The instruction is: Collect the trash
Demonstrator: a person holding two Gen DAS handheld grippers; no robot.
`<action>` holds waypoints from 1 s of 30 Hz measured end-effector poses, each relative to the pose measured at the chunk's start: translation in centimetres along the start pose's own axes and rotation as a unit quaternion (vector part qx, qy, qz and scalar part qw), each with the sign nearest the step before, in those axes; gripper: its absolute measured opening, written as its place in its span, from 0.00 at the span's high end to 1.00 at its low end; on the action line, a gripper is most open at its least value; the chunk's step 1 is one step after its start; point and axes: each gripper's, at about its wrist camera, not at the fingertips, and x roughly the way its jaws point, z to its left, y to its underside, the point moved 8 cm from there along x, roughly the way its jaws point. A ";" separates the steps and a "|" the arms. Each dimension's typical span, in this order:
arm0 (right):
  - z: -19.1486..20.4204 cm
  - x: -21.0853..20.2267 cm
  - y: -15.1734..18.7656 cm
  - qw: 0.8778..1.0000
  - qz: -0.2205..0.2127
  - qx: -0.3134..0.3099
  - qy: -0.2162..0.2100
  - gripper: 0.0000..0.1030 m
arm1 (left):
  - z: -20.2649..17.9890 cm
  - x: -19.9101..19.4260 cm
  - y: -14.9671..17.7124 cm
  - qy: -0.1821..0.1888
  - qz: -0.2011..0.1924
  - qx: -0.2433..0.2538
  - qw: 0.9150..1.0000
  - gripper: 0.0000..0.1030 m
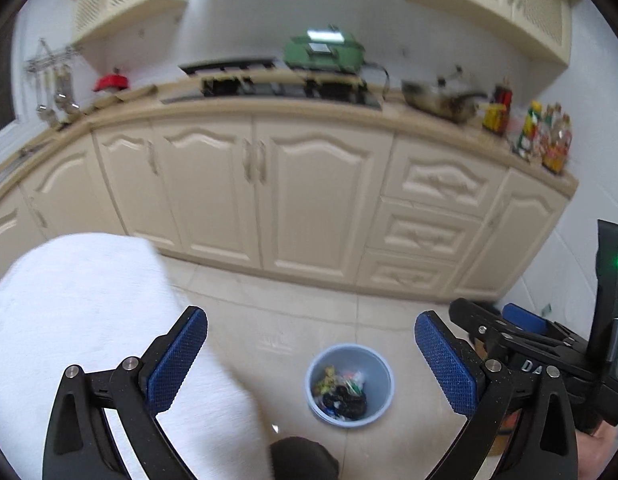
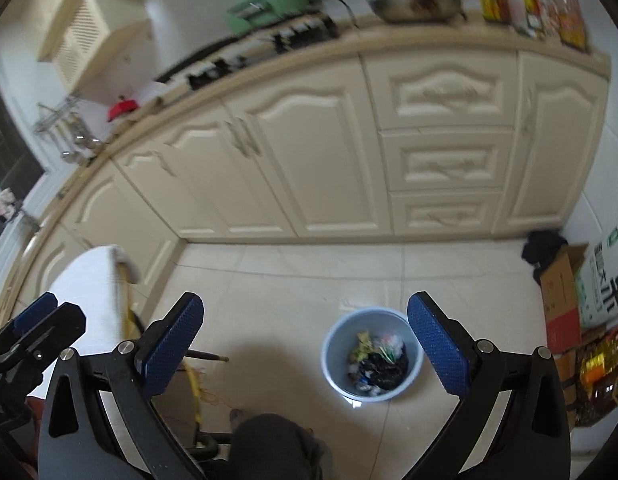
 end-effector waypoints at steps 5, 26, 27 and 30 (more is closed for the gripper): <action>6.9 -4.4 -0.7 0.997 -0.044 -0.046 -0.038 0.00 | 4.6 -10.2 1.4 -0.036 -0.075 -0.029 0.996 0.01; 31.0 -18.2 6.3 0.956 -0.148 -0.209 -0.141 0.00 | 14.1 -42.2 17.3 -0.241 -0.195 -0.095 0.946 0.01; 31.6 -18.6 6.8 0.954 -0.150 -0.215 -0.143 0.00 | 13.6 -42.9 17.6 -0.245 -0.197 -0.097 0.944 0.01; 33.0 -19.3 8.2 0.949 -0.155 -0.233 -0.148 0.00 | 12.2 -44.5 18.9 -0.253 -0.199 -0.104 0.941 0.01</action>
